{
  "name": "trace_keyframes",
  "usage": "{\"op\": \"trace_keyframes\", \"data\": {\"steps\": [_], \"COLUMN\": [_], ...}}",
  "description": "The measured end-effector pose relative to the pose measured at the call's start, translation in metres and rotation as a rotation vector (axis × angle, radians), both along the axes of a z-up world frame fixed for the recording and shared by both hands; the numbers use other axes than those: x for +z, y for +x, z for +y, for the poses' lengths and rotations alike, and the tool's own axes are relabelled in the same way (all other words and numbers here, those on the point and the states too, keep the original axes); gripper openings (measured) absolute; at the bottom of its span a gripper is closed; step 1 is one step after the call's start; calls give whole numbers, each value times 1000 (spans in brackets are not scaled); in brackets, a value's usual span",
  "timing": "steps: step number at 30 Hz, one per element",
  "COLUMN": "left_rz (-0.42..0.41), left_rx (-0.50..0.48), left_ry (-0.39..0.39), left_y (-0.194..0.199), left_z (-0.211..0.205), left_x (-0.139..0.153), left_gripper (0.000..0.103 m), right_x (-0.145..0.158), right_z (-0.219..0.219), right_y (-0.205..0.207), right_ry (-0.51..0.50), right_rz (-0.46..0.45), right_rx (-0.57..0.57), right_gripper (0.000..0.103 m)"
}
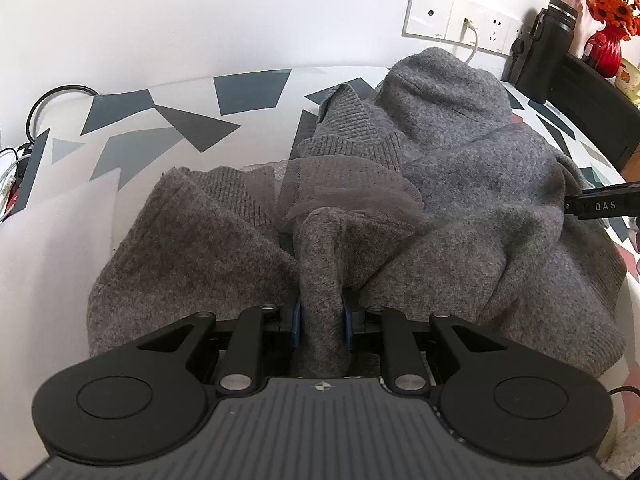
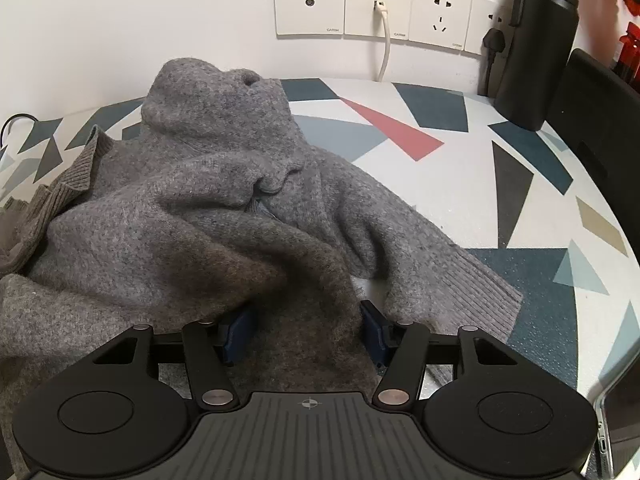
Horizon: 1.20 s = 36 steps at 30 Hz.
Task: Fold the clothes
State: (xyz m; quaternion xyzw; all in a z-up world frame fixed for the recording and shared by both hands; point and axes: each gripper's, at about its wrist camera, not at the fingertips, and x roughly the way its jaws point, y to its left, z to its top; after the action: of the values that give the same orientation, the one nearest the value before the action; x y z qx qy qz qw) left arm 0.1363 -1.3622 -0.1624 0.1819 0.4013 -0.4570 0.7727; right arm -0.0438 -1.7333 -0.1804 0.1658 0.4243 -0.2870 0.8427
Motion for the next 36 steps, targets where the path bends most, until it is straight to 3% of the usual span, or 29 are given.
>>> {"op": "trace_keyframes", "data": {"steps": [18, 36], "left_rz": [35, 56], "left_rx": [25, 2], "left_ry": [-47, -90], "left_y": [4, 8], "left_z": [7, 10], "left_x": [-3, -7], "left_gripper": [20, 29], "right_x": [26, 18], "right_z": [30, 50], "right_y": [-17, -12], "right_ry": [-6, -17], "right_rz": [1, 84], "right_rx": [33, 48], "right_gripper": [52, 52]}}
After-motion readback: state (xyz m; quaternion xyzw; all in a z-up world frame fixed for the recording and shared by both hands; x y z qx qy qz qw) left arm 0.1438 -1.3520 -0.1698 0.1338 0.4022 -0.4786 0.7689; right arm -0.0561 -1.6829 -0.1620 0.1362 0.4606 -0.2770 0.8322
